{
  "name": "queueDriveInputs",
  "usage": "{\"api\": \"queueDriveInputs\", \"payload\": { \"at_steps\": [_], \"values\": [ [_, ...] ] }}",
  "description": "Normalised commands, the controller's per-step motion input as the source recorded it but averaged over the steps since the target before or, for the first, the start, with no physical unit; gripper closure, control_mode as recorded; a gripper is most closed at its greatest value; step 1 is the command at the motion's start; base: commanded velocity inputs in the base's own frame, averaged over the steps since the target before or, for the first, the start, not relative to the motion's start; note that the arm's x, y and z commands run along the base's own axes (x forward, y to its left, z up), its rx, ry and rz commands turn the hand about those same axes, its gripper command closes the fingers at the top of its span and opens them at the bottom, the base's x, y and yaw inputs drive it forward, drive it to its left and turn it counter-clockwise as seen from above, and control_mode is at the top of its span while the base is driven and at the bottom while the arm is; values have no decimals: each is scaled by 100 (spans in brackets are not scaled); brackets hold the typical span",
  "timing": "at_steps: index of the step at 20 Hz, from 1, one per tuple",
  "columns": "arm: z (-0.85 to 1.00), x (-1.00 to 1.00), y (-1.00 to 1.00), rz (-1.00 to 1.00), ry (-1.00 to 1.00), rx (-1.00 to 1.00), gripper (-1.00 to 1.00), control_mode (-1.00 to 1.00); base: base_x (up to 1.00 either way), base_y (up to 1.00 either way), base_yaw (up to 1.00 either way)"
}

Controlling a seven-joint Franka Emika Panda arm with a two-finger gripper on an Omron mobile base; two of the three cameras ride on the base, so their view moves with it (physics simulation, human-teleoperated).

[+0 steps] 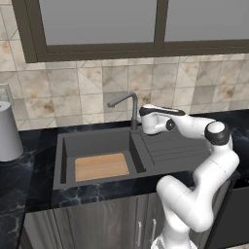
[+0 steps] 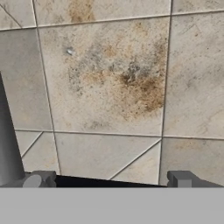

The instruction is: Turn on the sink faucet with hot water and rinse the cutting board for ten seconds, then turn off the faucet. Push the cutting board to reach the water if necessary.

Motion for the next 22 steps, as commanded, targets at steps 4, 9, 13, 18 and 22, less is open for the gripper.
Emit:
{"api": "queueDriveInputs", "payload": {
  "at_steps": [4,9,13,18,22],
  "values": [
    [0,-6,-35,0,0,0,-100,-100,0,0,0],
    [0,-9,-48,0,0,0,-100,-100,0,0,0],
    [0,-15,-63,0,0,0,-100,-100,0,0,0],
    [0,-5,-66,0,0,0,-100,-100,0,0,0],
    [0,-1,-66,0,0,0,-100,-100,0,0,0]
  ]
}}
